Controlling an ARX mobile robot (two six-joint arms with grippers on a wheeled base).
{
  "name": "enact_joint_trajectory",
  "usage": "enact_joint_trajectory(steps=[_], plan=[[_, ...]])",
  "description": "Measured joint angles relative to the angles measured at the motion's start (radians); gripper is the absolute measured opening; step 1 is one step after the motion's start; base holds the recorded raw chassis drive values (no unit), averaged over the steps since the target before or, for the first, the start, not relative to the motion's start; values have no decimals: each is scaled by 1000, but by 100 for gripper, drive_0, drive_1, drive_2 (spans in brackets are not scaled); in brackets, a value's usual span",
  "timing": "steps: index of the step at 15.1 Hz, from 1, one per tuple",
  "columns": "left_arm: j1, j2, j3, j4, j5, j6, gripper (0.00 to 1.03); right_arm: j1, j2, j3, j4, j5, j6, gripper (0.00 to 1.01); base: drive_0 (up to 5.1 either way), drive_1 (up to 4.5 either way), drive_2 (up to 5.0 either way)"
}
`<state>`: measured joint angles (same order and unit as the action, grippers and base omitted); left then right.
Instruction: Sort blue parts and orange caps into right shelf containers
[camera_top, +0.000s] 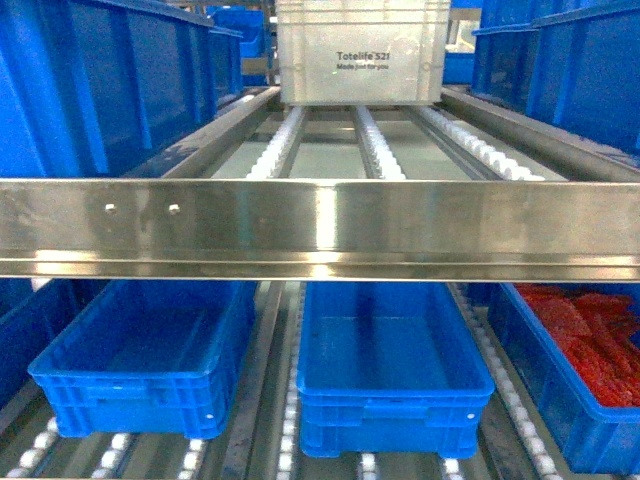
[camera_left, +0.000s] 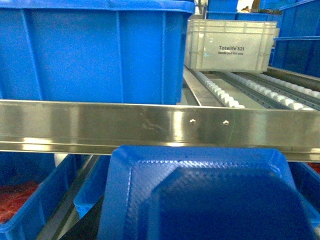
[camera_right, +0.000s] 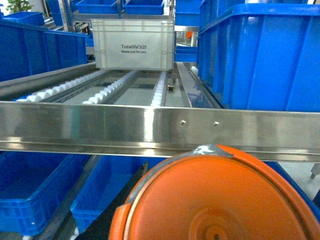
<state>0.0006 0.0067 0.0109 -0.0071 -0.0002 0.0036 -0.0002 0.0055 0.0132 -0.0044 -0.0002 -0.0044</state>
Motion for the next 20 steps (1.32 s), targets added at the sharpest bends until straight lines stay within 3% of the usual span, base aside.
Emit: enact_joint_trajectory(steps=[6,20], plan=[[0,0,0,2,0,0,42,0,0,0,-2,0,0,42,-462,156,300],[0,0,0,2,-1,0,42,0,0,0,1,-1,0,42,0,0,0]])
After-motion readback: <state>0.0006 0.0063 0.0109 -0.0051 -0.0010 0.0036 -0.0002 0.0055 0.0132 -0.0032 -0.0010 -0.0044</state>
